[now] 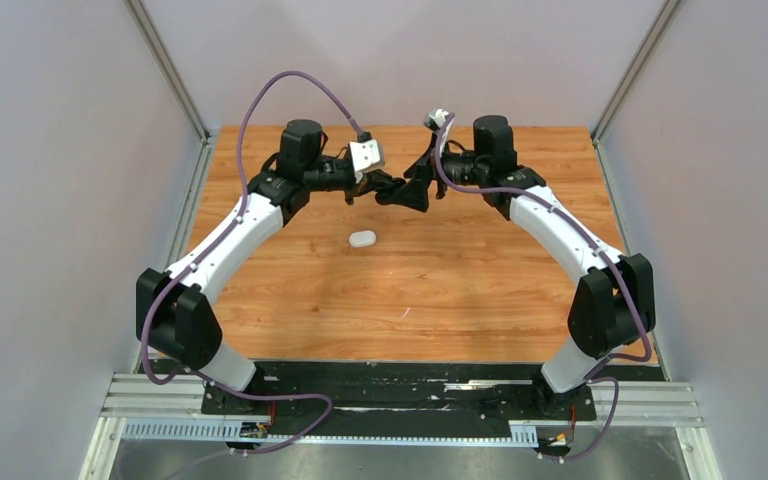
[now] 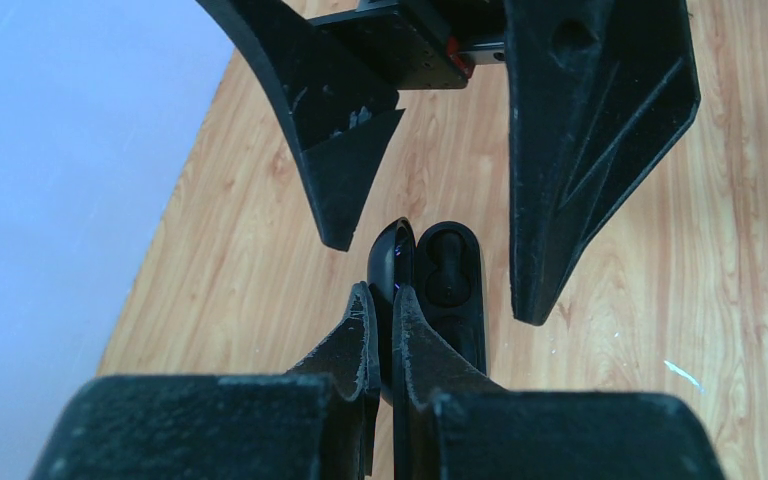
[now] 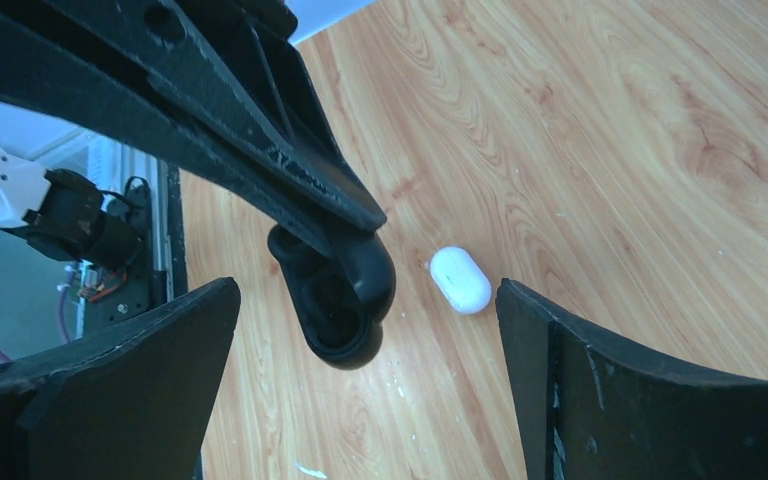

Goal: Insert the wireless bluetooth earbuds into the charging case
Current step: Adjust the left earbud in the left side groove of the charging case.

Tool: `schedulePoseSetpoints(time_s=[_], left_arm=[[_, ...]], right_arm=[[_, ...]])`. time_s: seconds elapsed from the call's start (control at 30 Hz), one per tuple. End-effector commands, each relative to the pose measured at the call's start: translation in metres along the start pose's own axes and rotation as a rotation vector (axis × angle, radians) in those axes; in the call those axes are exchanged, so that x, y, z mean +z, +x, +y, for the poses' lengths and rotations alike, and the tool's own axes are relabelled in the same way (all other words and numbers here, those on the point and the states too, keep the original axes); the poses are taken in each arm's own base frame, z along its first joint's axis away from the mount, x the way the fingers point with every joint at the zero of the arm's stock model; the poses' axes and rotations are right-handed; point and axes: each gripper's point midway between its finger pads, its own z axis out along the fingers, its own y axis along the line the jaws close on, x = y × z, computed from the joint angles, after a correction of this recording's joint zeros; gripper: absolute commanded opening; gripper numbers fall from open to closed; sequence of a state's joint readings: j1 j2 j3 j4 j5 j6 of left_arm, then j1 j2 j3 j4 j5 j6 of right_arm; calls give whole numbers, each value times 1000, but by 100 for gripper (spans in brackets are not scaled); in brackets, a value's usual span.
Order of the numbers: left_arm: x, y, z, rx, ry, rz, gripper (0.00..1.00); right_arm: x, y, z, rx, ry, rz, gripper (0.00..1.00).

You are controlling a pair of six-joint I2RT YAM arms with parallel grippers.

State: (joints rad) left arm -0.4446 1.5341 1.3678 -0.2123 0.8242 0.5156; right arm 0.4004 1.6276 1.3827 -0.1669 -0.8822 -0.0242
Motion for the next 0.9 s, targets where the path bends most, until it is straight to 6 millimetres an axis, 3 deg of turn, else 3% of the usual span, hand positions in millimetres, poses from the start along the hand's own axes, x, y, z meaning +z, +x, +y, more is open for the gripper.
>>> schedulePoseSetpoints(time_s=[0.0, 0.37, 0.87], left_arm=[[-8, -26, 2, 109, -30, -33, 0], [-5, -30, 1, 125, -29, -40, 0], [-5, -33, -5, 159, -10, -50, 0]], right_arm=[[4, -33, 11, 8, -63, -75, 100], [14, -30, 1, 73, -48, -74, 100], [18, -14, -17, 171, 29, -43, 90]])
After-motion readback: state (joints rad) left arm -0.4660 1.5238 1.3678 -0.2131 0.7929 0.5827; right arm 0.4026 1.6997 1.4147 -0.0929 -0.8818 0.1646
